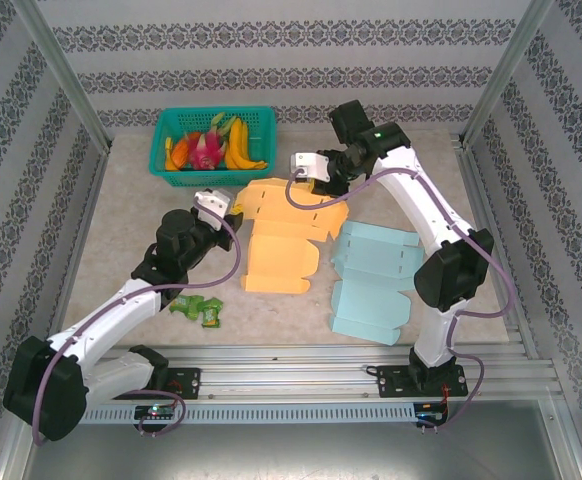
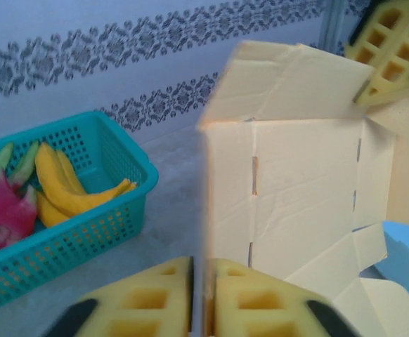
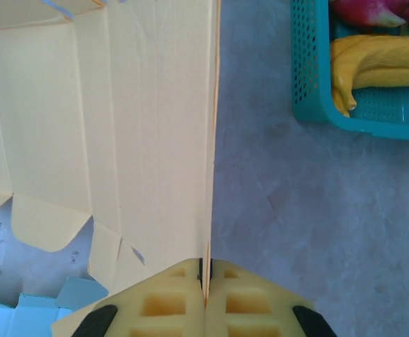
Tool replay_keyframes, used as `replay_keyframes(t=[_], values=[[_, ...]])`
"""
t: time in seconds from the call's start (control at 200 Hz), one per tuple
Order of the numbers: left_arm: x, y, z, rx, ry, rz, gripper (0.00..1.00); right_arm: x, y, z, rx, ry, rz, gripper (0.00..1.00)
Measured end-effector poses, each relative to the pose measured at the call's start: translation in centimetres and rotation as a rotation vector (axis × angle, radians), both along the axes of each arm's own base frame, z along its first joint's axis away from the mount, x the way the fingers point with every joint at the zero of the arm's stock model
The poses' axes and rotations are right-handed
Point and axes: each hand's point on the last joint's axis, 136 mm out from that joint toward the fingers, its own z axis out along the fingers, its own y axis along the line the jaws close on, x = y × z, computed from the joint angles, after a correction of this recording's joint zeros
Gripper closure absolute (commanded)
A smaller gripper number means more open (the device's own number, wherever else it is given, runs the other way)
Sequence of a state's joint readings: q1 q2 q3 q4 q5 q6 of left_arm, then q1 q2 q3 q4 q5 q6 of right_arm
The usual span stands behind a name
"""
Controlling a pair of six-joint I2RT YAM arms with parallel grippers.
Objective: Fold the paper box
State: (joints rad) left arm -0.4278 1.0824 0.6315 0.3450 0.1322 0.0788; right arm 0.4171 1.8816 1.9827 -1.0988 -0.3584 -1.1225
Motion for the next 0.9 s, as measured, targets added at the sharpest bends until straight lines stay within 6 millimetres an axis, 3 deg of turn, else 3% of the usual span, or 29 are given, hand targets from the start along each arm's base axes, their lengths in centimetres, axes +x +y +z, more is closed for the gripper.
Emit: replay_keyframes(t=[0.13,0.35,0.515,0.694,0.794,0.899], values=[[0.5,1.3,0.3,-0.059,0.022,0.099,0.52,0.2,-0.5,-0.5,-0.019,0.012,-0.041,1.0],[-0.7,2.5,2.5,-0.343,0.125,0.182,0.65,0.2,-0.8,-0.9,-0.029,0.041,-0.116,1.0],[-1.4,-0.8,4.4,-0.552,0.244,0.082,0.68,0.1,-1.1,-1.8,-0.038,0.082,-0.173,1.0],[-1.9,-5.7,2.3,-0.58,0.398,-0.006,0.69,0.0,-1.2,-2.0,-0.023,0.112,-0.22,1.0],[-1.2,-6.5,1.1,-0.565,0.439,0.011,0.75,-0.1,-1.4,-2.3,-0.007,0.139,-0.227,1.0],[-0.1,-5.9,0.1,-0.545,0.451,0.081,0.77,-0.9,-1.4,-2.8,0.012,0.173,-0.216,1.0]])
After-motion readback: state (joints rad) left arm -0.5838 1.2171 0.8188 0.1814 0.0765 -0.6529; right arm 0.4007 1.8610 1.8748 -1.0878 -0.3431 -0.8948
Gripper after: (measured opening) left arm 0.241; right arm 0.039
